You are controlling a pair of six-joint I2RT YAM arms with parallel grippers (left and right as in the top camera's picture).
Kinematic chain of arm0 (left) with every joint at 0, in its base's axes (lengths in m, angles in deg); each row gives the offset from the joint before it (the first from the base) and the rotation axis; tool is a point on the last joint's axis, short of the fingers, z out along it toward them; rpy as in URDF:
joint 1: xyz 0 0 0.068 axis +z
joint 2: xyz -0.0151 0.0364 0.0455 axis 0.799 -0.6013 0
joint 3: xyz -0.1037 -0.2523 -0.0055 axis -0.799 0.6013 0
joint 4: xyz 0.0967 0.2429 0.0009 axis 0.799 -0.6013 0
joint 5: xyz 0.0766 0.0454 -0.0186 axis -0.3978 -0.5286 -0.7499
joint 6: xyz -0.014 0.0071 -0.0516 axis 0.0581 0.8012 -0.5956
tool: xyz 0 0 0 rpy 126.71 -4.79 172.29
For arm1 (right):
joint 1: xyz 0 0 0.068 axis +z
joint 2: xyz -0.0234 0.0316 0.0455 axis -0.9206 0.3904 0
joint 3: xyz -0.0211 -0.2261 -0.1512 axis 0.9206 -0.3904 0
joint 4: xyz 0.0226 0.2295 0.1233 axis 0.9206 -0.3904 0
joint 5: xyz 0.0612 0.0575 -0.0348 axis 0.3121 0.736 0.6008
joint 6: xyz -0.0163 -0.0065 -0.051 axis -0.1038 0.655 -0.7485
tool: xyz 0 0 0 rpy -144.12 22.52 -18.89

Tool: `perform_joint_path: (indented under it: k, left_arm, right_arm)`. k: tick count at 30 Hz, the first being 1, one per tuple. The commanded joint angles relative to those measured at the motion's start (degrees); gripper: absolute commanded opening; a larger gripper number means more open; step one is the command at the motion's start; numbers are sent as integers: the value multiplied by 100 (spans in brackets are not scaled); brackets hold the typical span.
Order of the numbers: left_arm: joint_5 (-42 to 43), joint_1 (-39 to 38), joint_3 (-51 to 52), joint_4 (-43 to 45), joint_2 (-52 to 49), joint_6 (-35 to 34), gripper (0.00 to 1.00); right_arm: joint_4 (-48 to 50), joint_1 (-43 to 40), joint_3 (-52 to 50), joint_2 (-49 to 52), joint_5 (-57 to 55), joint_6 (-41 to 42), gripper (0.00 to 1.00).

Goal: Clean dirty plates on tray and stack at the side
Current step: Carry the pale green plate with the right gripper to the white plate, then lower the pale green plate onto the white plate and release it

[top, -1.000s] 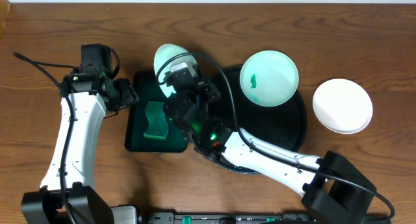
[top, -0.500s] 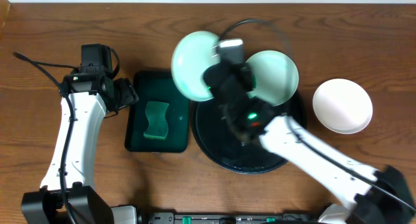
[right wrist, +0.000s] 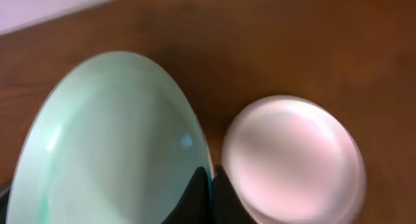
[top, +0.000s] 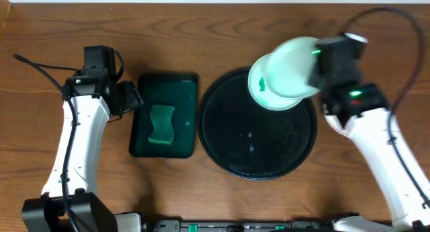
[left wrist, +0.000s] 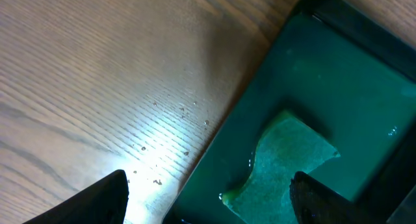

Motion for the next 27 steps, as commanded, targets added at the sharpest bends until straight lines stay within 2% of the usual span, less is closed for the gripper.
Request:
perform_joint_path:
  k: [1,5,11,16,27]
  left_arm:
    - [-76,24,-114,-17,7,15,80]
    - [-76,24,-114,-17,7,15,80]
    - [-76,24,-114,-17,7,15,80]
    - [-76,24,-114,-17,7,15,80]
    - [-76,24,-114,-17,7,15,80]
  right_arm:
    - [-245,-905,79,-111,813,195,1]
    - [-647,-2133,72,-111,1255,195,2]
    - [-1121,-3174,-13,-98,1239,195,2]
    - [-925,-3373,-472,-98,1300,435,1]
    - [636,-3362,-2004,-98,1340,623,1]
